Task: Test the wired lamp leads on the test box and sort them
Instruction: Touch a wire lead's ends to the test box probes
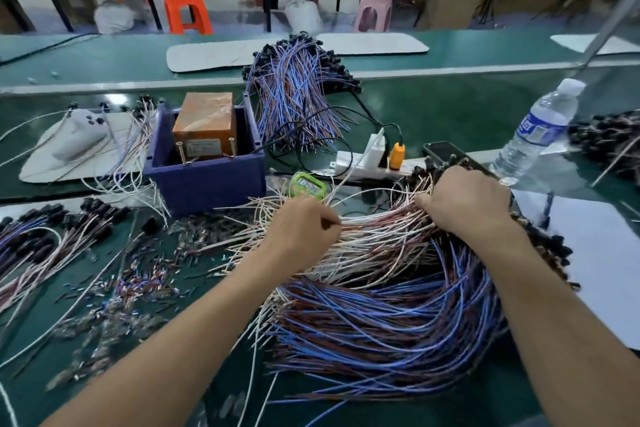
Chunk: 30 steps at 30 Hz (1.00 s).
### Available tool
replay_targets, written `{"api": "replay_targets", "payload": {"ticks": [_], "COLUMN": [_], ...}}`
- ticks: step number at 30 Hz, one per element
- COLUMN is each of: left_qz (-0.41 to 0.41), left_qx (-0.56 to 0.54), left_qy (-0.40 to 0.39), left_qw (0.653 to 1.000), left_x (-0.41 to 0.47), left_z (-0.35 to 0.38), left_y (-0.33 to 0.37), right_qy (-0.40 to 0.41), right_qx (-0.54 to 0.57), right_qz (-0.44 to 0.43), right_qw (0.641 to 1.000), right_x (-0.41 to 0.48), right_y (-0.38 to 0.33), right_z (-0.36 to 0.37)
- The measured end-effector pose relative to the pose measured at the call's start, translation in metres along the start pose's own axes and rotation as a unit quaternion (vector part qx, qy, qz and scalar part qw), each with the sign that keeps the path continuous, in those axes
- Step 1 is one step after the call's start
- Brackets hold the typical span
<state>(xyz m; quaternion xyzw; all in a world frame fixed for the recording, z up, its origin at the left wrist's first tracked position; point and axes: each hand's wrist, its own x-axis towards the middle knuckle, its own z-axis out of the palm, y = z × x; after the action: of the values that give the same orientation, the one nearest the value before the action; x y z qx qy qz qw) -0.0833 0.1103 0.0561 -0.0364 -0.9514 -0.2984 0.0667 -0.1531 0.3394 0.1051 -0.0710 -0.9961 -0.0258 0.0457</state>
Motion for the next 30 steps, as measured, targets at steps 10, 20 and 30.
{"api": "replay_targets", "payload": {"ticks": [10, 20, 30], "left_qz": [-0.072, -0.073, -0.192], "left_qx": [-0.021, -0.132, -0.283], "left_qy": [-0.034, 0.026, 0.177], "left_qw": [0.997, 0.988, 0.923], "left_x": [-0.009, -0.03, -0.076], "left_z": [-0.058, -0.047, -0.105], "left_y": [-0.061, -0.063, -0.13], "right_qy": [0.024, 0.019, -0.103], "right_qx": [-0.002, 0.195, 0.276], "right_qz": [0.015, -0.186, -0.274], "right_qw": [1.0, 0.963, 0.916], "right_x": [-0.006, -0.065, -0.114], "right_y": [-0.011, -0.12, -0.247], "right_z": [0.0, -0.021, -0.001]}}
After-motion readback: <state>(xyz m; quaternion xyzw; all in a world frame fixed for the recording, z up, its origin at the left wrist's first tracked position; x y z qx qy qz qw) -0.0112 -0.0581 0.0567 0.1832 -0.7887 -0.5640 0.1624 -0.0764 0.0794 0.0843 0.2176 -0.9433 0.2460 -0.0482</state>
